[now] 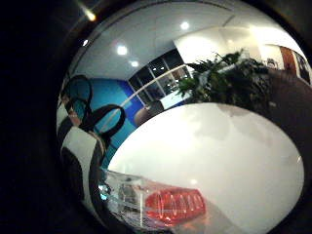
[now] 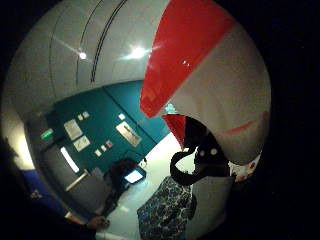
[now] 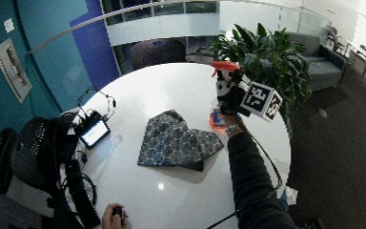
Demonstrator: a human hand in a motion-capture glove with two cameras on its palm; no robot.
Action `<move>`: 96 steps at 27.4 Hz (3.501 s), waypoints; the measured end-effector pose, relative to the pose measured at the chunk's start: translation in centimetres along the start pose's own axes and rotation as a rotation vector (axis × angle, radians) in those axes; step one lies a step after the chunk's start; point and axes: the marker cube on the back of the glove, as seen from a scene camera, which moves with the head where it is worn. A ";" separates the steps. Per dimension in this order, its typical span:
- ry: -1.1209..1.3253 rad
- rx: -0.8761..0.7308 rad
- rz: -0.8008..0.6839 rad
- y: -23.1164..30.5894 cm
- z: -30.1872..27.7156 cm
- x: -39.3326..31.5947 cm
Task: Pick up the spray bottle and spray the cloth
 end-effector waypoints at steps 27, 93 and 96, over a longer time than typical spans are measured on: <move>0.566 -0.340 -0.906 2.8 1.3 -7.1; -0.439 -0.242 0.074 14.9 5.1 -10.8; -0.469 -0.174 0.158 15.7 6.0 -9.8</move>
